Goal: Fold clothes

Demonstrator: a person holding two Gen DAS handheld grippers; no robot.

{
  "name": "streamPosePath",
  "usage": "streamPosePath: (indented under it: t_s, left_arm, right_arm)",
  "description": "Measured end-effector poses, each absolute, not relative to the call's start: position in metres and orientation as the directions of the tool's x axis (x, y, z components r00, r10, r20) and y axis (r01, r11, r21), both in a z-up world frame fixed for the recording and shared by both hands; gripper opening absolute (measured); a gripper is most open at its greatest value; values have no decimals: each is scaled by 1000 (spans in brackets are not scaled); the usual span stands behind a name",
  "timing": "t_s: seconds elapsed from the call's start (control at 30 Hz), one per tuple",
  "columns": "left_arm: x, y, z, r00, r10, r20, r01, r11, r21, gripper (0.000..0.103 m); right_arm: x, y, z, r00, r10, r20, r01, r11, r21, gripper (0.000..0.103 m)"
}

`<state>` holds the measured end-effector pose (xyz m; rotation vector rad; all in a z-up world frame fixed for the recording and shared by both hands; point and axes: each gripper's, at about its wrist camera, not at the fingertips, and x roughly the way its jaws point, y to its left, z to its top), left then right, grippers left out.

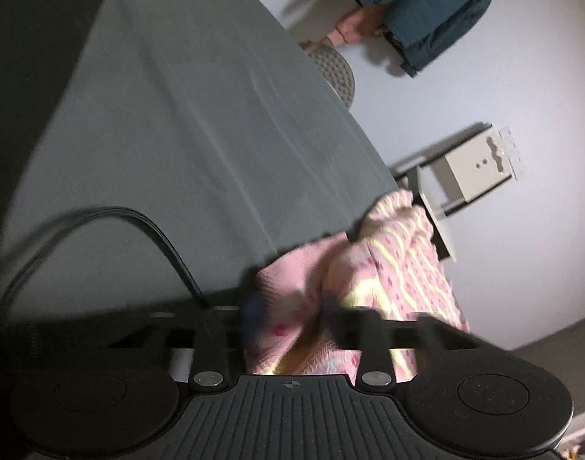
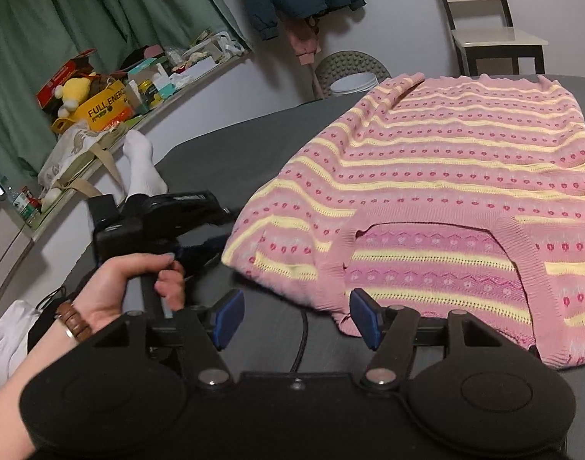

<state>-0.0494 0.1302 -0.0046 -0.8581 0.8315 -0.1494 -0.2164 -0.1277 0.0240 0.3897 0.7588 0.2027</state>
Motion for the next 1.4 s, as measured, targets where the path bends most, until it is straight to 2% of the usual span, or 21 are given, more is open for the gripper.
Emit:
streamPosePath:
  t_s: [0.03,0.13,0.23,0.37,0.47,0.63,0.73,0.8,0.9,0.97,1.03,1.07,1.2,1.3,1.4]
  left_arm:
    - [-49,129,-8,686,-447,-574,-195,646,-738,5]
    - [-50,125,-5,720,-447,-532,-155,644,-750,4]
    - [-55,124,19,807,-349,-476,-80,734,-675,4]
    - [-65,118,58,923,-151,-354,-35,883,-469,4]
    - [-67,112,73,946,-24,-324,-82,947,-309,4]
    - [-51,126,57,875,20,-484,-182,939,-292,4]
    - [-41,132,53,859,30,-511,-192,944,-269,4]
    - [-30,128,53,861,37,-507,-176,957,-229,4]
    - [-22,128,50,866,40,-499,-156,969,-193,4]
    - [-17,131,47,866,30,-500,-148,969,-199,4]
    - [-10,135,45,863,12,-505,-143,965,-222,4]
    - [-6,139,45,863,5,-505,-141,963,-231,4]
    - [4,146,46,872,14,-490,-133,969,-209,4]
    - [15,155,46,871,27,-491,-148,966,-210,4]
    - [24,160,42,856,30,-517,-164,963,-214,4]
  right_arm:
    - [-217,-126,24,711,318,-627,-42,909,414,60]
    - [-218,-123,25,713,321,-623,-47,909,415,61]
    - [-220,-121,25,712,321,-625,-48,910,413,62]
    - [-222,-123,24,709,311,-633,-34,911,410,62]
    - [-221,-124,20,699,299,-649,-15,914,406,63]
    - [-215,-122,12,673,285,-682,-6,925,380,63]
    - [-209,-112,10,659,275,-700,-54,946,321,66]
    - [-205,-99,10,655,259,-710,-138,965,225,65]
    - [-200,-65,6,665,178,-725,-319,946,-60,58]
    - [-201,-41,-4,699,113,-707,-426,859,-284,56]
    - [-201,-24,-17,723,72,-687,-485,761,-431,54]
    - [-201,-16,-24,735,54,-676,-508,704,-497,49]
    - [-203,9,-48,765,32,-643,-560,526,-640,47]
    - [-207,25,-69,825,9,-565,-527,376,-762,49]
    - [-202,33,-85,841,-4,-541,-514,304,-802,49]
